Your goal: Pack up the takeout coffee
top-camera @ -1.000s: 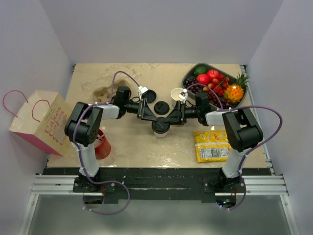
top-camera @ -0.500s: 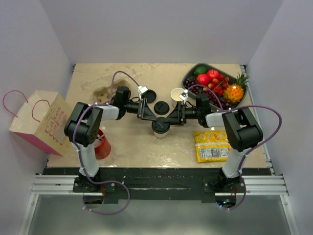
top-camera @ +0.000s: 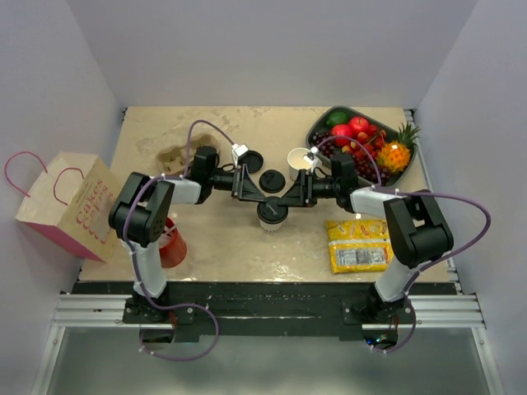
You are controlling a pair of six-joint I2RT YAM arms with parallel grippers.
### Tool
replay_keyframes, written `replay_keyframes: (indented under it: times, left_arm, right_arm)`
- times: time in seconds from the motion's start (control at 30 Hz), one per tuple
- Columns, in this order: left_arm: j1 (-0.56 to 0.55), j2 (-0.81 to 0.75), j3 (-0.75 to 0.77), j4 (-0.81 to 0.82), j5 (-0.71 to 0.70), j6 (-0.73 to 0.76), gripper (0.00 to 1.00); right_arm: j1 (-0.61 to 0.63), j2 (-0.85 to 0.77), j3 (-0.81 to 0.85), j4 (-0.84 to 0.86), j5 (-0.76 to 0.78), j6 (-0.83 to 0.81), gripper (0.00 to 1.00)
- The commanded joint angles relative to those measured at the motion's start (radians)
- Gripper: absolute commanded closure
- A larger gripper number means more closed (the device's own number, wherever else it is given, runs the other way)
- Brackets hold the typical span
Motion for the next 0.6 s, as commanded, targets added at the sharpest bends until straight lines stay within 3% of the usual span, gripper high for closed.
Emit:
replay_keyframes:
  times: [0.0, 0.27, 0.57]
  left_arm:
    - [-0.003, -0.013, 0.005, 0.025, 0.011, 0.020, 0.49]
    - [0.001, -0.019, 0.035, -0.170, 0.011, 0.163, 0.50]
    - [0.009, -0.025, 0.119, -0.360, 0.048, 0.297, 0.47]
  right_arm:
    - [0.044, -0.043, 0.022, -0.185, 0.144, -0.161, 0.43]
    - [0.111, -0.066, 0.114, -0.392, 0.247, -0.270, 0.45]
    - [0.101, -0.064, 0.137, -0.421, 0.210, -0.243, 0.42]
